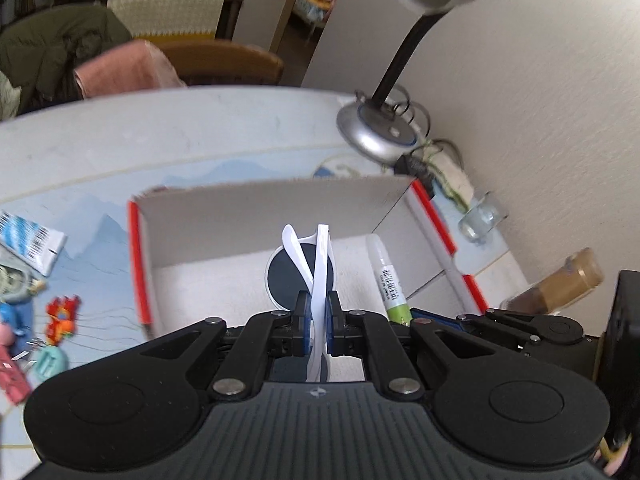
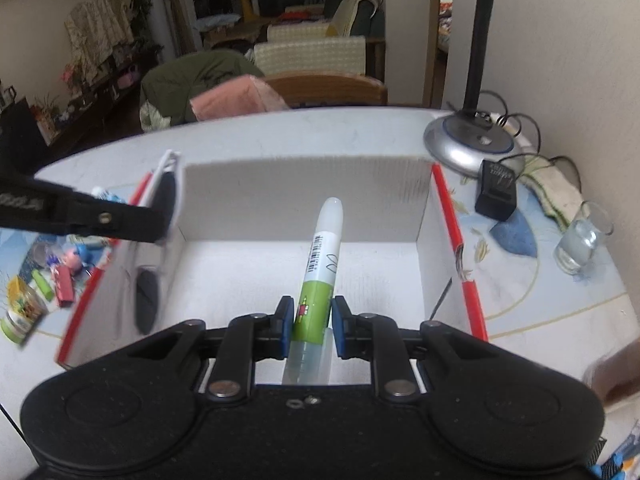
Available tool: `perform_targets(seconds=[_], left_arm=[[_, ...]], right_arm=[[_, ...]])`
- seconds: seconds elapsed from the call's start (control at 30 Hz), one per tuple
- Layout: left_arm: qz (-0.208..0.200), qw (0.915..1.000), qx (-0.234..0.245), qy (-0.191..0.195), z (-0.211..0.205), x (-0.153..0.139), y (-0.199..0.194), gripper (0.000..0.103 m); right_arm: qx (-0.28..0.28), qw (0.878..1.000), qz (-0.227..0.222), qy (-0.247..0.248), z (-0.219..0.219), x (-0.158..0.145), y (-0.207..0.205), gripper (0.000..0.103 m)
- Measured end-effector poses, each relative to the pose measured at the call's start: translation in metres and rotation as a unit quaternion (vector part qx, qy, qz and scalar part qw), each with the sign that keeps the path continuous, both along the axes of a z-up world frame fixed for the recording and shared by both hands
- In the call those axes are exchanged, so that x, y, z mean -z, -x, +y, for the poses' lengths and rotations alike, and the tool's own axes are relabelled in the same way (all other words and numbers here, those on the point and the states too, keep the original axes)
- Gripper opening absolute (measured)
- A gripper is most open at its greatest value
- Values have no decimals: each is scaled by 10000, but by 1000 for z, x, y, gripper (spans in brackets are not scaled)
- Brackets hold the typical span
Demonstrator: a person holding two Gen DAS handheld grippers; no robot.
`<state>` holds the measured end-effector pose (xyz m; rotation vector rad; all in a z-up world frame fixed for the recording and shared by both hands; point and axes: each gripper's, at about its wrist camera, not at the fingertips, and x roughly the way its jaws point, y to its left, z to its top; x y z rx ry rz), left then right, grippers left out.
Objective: Organize rigid objects
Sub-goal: 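Lower both grippers into the box and open them to release sunglasses and marker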
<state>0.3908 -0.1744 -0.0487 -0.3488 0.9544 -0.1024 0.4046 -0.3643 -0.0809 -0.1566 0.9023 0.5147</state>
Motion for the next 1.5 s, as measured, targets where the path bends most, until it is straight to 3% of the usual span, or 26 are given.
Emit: perform_targets(seconds=[0.27,0.77,1.13,1.5], left_arm=[[602,9981,104,38,-15,46,-33,7],[1012,9945,252,-68,-20,85,-60,7],[864,9960,188,-107,-14,76,-50,7],[488,9982,161,-321,-14,45,-19,11]], right_arm=[[-356,9984,375,248,2,27,-19,19],[-599,9916,852,769,10,53,-33,19],[-434,9943,813,533,4,42,-31,34],[-394,9974,556,211,3,18,-12,39]])
